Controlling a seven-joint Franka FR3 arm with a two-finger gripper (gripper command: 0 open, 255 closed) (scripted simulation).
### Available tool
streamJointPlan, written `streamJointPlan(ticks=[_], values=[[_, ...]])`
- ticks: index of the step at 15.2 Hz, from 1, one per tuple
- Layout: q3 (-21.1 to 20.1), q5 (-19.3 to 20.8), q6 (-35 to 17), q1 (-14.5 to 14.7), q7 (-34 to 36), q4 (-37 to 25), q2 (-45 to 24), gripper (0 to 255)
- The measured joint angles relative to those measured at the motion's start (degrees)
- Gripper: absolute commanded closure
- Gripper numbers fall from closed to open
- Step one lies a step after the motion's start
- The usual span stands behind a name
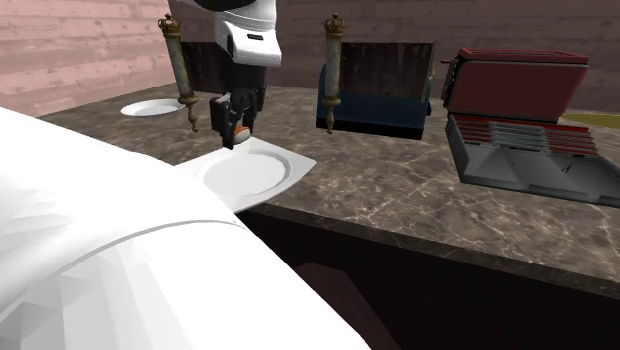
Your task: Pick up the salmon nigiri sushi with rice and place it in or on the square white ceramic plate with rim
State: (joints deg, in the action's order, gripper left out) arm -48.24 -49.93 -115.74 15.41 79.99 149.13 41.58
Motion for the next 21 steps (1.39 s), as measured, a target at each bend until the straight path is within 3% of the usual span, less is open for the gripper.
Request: streamJointPlan(ticks=[9, 16, 17, 21], values=[[-5.64, -3.7, -8.28, -1.3, -2.51, 3.13, -4.91, 255], [-6.34, -4.28, -9.33, -1.31, -2.8, 3.62, -5.42, 255], [-6.34, -4.28, -9.33, -1.31, -2.8, 3.62, -5.42, 0], [-6.34, -4.28, -9.33, -1.31, -2.8, 3.62, -5.42, 0]])
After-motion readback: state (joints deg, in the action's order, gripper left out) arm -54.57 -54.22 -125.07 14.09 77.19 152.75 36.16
